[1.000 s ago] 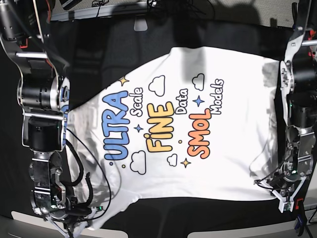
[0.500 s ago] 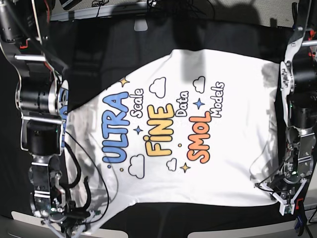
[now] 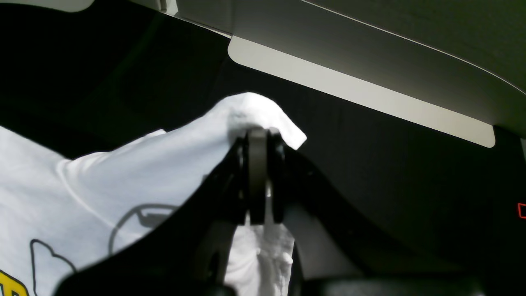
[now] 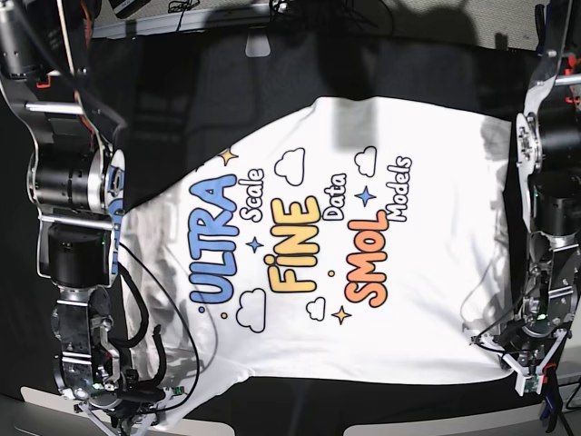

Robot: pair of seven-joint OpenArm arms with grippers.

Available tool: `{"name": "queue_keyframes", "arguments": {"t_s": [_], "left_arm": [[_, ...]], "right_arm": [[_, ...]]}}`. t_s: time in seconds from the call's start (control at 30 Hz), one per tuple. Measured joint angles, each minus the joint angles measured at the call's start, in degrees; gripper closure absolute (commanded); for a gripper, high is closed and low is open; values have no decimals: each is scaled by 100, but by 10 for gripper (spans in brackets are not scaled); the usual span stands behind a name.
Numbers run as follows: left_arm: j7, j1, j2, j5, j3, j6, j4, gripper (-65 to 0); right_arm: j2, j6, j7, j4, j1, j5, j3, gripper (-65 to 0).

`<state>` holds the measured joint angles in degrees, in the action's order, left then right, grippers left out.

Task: Layout the t-shirt on the table in an organized manner, then fold the t-shirt properly
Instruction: 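Pull both grippers apart along the shirt sides to stretch it flat, then release the shirt and raise both grippers away from it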

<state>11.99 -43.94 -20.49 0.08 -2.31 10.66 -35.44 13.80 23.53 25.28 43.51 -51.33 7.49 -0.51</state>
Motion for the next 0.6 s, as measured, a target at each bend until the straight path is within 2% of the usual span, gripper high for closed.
{"name": "queue_keyframes", "arguments": {"t_s": [0.1, 0.17, 0.23, 0.3, 0.33, 0.43, 0.6], "left_arm": [[0, -2, 0, 0, 0, 2, 0, -40], [-210, 7, 0, 15, 0, 0, 0, -146], [-428, 11, 0, 9, 0, -4, 0, -256], [-608, 11, 2, 2, 0, -52, 0, -316], [-619, 11, 2, 0, 0, -208, 0, -327], [-610, 11, -2, -170, 0, -658, 0, -327], [-737, 9, -140, -177, 0, -721, 0, -327]], "right_arm": [[0, 0, -22, 0, 0, -2, 0, 0], [0, 0, -22, 0, 0, 0, 0, -20], [0, 0, -42, 0, 0, -4, 0, -168], [0, -2, -173, 0, 0, 0, 0, -275], [0, -2, -225, 0, 0, -4, 0, -303], [0, -2, -247, 0, -9, -4, 0, -310], [0, -2, -289, 0, -9, -4, 0, -310]]}}
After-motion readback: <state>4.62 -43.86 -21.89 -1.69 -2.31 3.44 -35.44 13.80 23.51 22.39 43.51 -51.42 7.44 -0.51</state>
